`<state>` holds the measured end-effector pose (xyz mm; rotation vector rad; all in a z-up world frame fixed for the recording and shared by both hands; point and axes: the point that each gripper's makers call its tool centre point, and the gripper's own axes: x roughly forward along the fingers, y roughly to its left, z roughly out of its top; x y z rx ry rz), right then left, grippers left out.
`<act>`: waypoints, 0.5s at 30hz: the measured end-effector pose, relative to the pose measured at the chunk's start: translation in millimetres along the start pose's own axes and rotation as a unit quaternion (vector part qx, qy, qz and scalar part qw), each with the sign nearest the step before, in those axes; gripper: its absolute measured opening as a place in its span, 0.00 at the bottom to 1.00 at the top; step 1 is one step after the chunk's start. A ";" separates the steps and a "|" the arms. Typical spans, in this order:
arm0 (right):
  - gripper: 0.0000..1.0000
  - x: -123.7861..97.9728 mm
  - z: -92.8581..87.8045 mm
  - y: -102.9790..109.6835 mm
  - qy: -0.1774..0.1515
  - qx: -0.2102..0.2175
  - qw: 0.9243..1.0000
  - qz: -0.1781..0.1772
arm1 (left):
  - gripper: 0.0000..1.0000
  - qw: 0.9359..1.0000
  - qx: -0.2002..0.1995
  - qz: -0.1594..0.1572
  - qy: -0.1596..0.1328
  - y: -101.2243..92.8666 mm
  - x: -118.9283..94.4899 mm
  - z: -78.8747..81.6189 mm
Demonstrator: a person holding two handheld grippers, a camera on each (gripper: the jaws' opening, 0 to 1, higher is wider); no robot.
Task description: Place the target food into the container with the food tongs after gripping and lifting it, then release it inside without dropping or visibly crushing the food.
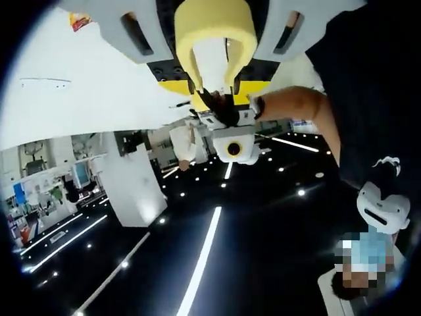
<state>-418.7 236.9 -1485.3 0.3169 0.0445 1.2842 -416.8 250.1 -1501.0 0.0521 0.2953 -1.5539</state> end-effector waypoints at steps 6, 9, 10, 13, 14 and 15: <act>0.21 -0.7 12.7 4.4 -0.012 -0.009 1.000 0.011 | 0.07 1.000 0.011 -0.002 -0.025 -5.0 -1.7 12.4; 0.21 -1.7 12.9 4.2 -0.008 -0.024 1.000 0.012 | 0.02 0.999 0.025 0.006 -0.027 -5.2 -1.1 16.6; 0.21 -1.8 12.8 3.3 -0.005 -0.029 1.000 0.009 | 0.02 0.999 0.026 0.005 -0.027 -5.2 -0.9 16.5; 0.21 -2.5 14.9 2.3 -0.007 -0.030 0.999 0.009 | 0.01 0.999 0.029 0.006 -0.038 -5.7 0.1 21.2; 0.21 -2.0 14.8 3.4 -0.005 -0.031 0.999 0.011 | 0.01 0.999 0.028 0.003 -0.038 -7.1 0.6 21.4; 0.21 -1.4 15.1 4.5 -0.006 -0.031 0.999 0.013 | 0.01 0.999 0.029 0.001 -0.039 -7.2 1.2 21.6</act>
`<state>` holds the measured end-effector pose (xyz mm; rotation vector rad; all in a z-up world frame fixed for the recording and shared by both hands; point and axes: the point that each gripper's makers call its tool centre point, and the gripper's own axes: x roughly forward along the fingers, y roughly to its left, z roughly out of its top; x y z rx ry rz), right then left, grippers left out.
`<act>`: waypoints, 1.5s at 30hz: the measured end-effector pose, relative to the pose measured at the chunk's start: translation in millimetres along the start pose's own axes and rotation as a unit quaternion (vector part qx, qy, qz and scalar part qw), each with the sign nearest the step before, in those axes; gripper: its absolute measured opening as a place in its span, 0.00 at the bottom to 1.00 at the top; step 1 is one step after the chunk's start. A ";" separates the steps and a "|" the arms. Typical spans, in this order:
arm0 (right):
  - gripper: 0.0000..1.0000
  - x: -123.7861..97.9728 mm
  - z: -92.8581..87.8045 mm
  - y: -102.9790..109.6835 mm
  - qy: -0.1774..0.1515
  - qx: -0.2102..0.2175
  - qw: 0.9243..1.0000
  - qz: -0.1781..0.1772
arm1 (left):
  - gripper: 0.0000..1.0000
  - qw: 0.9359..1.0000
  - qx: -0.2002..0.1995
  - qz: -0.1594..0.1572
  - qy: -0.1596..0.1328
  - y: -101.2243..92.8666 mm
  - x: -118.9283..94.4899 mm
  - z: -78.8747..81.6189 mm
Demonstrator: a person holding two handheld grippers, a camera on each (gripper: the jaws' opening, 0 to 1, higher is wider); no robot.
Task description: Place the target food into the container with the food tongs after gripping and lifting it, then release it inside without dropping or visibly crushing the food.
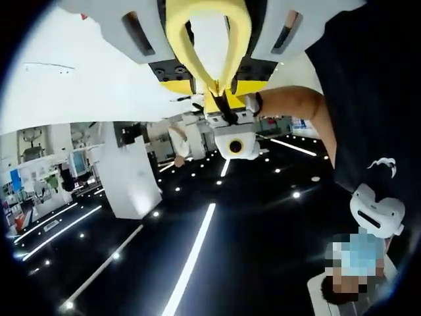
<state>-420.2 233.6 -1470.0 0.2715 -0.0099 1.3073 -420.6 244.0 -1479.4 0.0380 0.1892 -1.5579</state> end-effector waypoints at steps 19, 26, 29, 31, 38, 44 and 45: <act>0.19 -2.8 -5.3 9.5 0.033 0.015 0.999 0.034 | 0.02 0.999 -0.018 -0.018 -0.023 -11.9 11.5 2.4; 0.19 0.1 -10.7 9.2 0.044 -0.007 0.999 0.028 | 0.06 1.000 -0.014 -0.005 -0.016 -9.5 10.6 -1.9; 0.17 1.0 -11.4 9.1 0.047 -0.008 0.998 0.027 | 0.04 1.000 -0.008 0.000 -0.013 -9.3 9.7 -3.1; 0.19 0.6 -12.7 8.8 0.054 -0.010 0.998 0.029 | 0.07 1.000 -0.009 0.000 -0.011 -10.7 9.9 -4.2; 0.17 2.1 -11.6 6.3 0.059 -0.026 0.998 0.012 | 0.07 1.000 0.013 0.013 -0.008 -7.5 9.4 -5.7; 0.18 1.6 -10.3 2.7 0.053 -0.003 0.999 -0.002 | 0.10 0.999 0.034 0.026 -0.002 -4.7 12.6 -4.4; 0.17 1.6 -9.8 3.1 0.053 -0.002 0.999 -0.001 | 0.10 0.999 0.032 0.026 -0.001 -4.9 12.4 -4.1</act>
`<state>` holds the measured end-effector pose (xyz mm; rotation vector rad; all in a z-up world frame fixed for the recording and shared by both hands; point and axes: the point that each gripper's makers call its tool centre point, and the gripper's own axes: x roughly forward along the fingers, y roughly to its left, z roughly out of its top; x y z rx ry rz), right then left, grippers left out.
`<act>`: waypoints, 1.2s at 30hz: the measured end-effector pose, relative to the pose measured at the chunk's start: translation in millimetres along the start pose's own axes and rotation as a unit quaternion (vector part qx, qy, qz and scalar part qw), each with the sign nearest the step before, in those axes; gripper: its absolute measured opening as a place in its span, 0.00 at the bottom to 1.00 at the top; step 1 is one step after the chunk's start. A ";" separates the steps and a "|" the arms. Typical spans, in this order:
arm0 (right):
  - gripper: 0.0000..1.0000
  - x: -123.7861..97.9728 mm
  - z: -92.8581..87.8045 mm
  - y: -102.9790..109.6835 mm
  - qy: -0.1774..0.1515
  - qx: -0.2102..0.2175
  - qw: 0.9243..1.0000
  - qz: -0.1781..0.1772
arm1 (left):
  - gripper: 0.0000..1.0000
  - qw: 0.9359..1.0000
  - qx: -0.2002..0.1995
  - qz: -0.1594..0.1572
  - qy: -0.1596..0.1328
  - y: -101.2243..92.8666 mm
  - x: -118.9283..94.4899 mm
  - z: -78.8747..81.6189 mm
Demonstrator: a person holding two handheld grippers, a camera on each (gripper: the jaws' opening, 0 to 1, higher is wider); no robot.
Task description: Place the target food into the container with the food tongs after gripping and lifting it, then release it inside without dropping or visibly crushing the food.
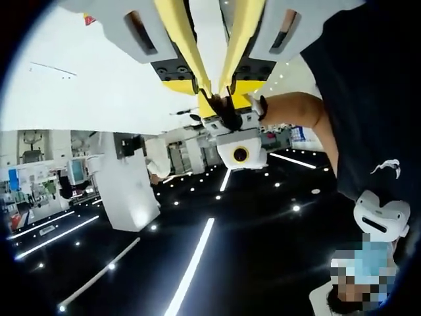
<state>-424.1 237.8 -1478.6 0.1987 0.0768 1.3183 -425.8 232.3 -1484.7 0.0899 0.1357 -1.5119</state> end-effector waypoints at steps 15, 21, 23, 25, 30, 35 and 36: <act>0.22 -7.7 1.0 -14.9 0.028 -0.048 0.998 -0.033 | 0.20 0.999 0.012 0.037 0.008 9.9 -9.1 -12.7; 0.22 -14.0 -2.7 -25.4 0.044 -0.066 0.995 -0.057 | 0.48 0.990 0.003 0.134 0.043 41.4 -37.3 -46.9; 0.22 -17.2 -4.2 -32.8 0.052 -0.064 0.994 -0.075 | 0.64 0.988 0.006 0.155 0.028 46.6 -45.4 -50.9; 0.23 -20.8 -10.4 -39.1 0.073 -0.072 0.991 -0.087 | 0.89 0.979 0.008 0.203 0.031 59.6 -57.8 -61.6; 0.25 -26.2 -18.5 -45.4 0.088 -0.070 0.989 -0.101 | 1.00 0.965 0.015 0.255 0.054 68.4 -83.7 -100.5; 0.25 -35.2 -36.4 -62.7 0.133 -0.087 0.977 -0.145 | 0.99 0.945 0.022 0.295 0.142 68.9 -108.4 -170.6; 0.25 -35.5 -38.0 -63.7 0.134 -0.087 0.976 -0.145 | 0.99 0.940 0.009 0.299 0.162 66.2 -111.6 -187.3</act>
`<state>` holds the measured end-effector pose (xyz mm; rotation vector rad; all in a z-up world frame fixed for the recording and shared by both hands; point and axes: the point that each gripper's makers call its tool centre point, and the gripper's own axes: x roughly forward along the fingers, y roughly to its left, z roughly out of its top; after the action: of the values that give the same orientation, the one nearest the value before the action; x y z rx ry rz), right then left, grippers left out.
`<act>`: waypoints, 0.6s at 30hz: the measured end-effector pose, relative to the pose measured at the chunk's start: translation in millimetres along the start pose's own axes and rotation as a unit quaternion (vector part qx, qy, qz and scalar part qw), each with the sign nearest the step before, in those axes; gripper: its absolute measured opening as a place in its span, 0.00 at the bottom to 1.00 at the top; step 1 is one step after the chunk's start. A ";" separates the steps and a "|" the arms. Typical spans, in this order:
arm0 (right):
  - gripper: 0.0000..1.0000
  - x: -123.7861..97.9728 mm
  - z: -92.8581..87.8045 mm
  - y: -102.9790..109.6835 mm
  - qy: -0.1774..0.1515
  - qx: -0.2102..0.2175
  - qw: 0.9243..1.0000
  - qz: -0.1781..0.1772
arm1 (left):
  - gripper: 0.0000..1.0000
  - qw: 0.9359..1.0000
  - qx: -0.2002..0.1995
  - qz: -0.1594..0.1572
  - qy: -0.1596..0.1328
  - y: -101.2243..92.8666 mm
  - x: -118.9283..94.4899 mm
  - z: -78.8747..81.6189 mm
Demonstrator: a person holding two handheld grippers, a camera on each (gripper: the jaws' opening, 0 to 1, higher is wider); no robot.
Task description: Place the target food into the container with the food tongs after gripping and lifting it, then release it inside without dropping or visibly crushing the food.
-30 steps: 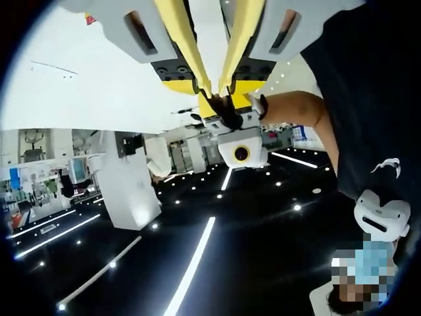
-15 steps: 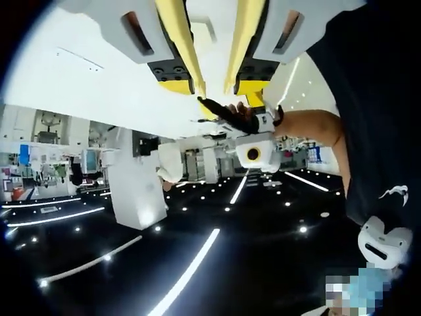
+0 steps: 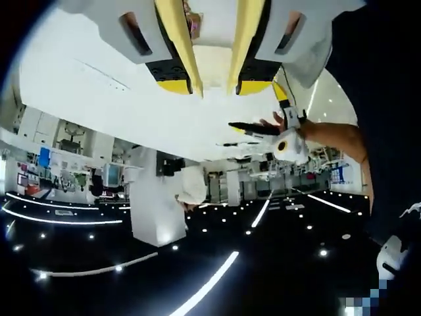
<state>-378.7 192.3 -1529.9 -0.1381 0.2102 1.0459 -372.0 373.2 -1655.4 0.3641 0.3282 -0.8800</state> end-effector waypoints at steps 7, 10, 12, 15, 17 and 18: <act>0.23 0.1 -24.2 -7.4 0.040 -0.041 0.998 -0.011 | 0.99 0.998 -0.067 0.021 -0.008 -24.9 -9.9 -61.2; 0.24 -0.8 -34.2 -11.8 0.057 -0.040 0.997 -0.020 | 0.99 0.994 -0.108 0.018 0.024 -42.2 -15.4 -95.1; 0.24 -2.2 -44.6 -22.5 0.078 -0.053 0.994 -0.049 | 0.98 0.994 -0.103 0.028 0.013 -48.1 -17.8 -101.9; 0.25 0.7 -51.9 -21.4 0.076 -0.039 0.996 -0.041 | 0.99 0.992 -0.122 0.031 0.011 -54.8 -17.3 -107.7; 0.25 1.7 -58.4 -24.2 0.085 -0.043 0.994 -0.044 | 0.99 0.992 -0.122 0.035 0.011 -56.8 -13.7 -109.0; 0.25 2.3 -62.6 -24.8 0.091 -0.046 0.994 -0.041 | 0.99 0.992 -0.124 0.036 0.011 -57.7 -12.5 -108.4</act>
<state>-362.7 168.7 -1590.9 -0.3234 0.3188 0.9612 -439.2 395.5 -1756.6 0.1537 0.4367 -0.7542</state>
